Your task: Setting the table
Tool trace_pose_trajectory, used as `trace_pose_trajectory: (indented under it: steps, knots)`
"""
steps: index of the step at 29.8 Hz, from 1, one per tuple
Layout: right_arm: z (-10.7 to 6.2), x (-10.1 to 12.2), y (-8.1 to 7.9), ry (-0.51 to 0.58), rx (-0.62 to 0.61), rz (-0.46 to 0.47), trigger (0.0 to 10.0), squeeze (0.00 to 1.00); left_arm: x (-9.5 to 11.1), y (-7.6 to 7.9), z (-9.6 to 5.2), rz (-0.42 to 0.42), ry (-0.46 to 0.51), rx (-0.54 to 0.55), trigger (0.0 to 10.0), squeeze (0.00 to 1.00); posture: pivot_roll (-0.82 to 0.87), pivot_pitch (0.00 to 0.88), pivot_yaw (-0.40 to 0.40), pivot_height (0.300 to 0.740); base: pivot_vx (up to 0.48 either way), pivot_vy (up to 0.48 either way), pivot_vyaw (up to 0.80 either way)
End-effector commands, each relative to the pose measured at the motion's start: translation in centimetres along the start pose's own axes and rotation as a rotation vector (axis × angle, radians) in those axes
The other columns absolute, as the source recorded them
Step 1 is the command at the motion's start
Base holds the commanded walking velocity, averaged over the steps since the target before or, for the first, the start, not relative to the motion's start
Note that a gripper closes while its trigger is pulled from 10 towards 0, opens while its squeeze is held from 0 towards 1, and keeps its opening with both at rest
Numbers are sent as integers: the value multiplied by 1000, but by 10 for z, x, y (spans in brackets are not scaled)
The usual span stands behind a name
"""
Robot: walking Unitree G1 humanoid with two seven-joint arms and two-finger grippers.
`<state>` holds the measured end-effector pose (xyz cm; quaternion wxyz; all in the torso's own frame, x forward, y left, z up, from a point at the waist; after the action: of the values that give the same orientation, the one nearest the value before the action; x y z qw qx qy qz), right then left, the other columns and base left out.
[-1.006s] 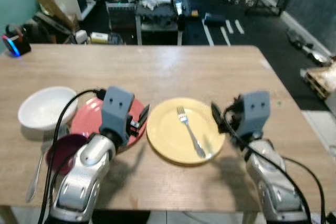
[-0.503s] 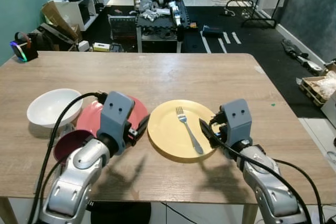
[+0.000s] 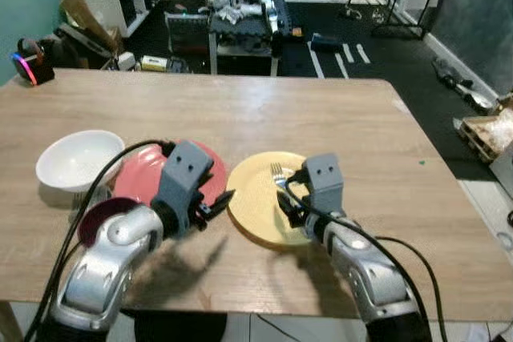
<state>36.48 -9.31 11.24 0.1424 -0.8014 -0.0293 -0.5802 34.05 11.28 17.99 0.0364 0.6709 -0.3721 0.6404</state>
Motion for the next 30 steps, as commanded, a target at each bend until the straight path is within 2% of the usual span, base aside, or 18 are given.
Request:
trace_pose_trajectory:
  steps: [1, 4, 9, 10, 11, 13, 14, 15, 19, 30]
  knots:
    - [0, -6, 5, -29, -20, -6, 10000, 0, 0, 0, 3, 6, -11, -17, 10000, 0, 32, 53, 12, 740, 0, 0, 0]
    - [-1, -6, 5, -30, -19, -6, 10000, 0, 3, -1, 3, 7, -5, -19, 10000, 0, 31, 54, 12, 740, 0, 0, 0]
    - [-2, -17, 15, -69, -67, -32, 10000, 0, 6, 0, 5, 1, 1, -23, 10000, 0, 22, 68, 6, 740, 0, 0, 0]
    - [-2, -21, 18, -87, -82, -33, 8235, 0, 6, 1, 5, -1, 3, -24, 10000, 0, 20, 69, 5, 740, 0, 0, 0]
    - [-2, -21, 18, -87, -82, -33, 8235, 0, 6, 1, 5, -1, 3, -24, 10000, 0, 20, 69, 5, 740, 0, 0, 0]
    - [-4, -28, 24, -114, -97, -41, 1176, 0, 7, 2, 5, -4, 6, -27, 10000, 0, 17, 74, 3, 740, 0, 0, 0]
    - [-4, -28, 24, -114, -97, -41, 1176, 0, 7, 2, 5, -4, 6, -27, 10000, 0, 17, 74, 3, 740, 0, 0, 0]
    - [-5, -30, 26, -126, -101, -47, 0, 0, 7, 2, 5, -7, 5, -28, 10000, 0, 16, 74, 2, 740, 0, 0, 0]
    - [-8, -36, 29, -152, -101, -43, 0, 0, 4, 2, 4, -12, -5, -27, 10000, 0, 14, 77, 1, 740, 0, 0, 0]
    - [-9, -38, 27, -158, -91, -23, 0, 0, 1, 4, 4, -21, -17, -19, 10000, 0, 16, 66, 3, 740, 0, 0, 0]
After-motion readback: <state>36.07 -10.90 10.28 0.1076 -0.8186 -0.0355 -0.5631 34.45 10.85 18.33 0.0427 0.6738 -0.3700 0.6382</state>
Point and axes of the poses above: a point about 5 cm out from each wrist's last joint towards the gripper, its own z axis pointing out of the wrist towards the gripper, its own x axis along the axis of the wrist's last joint, y = z × x, the point moved 5 cm from there along z, pointing out of the wrist towards the gripper, and after that the axes turned 15 degrees about z, right-handed, at the moved point
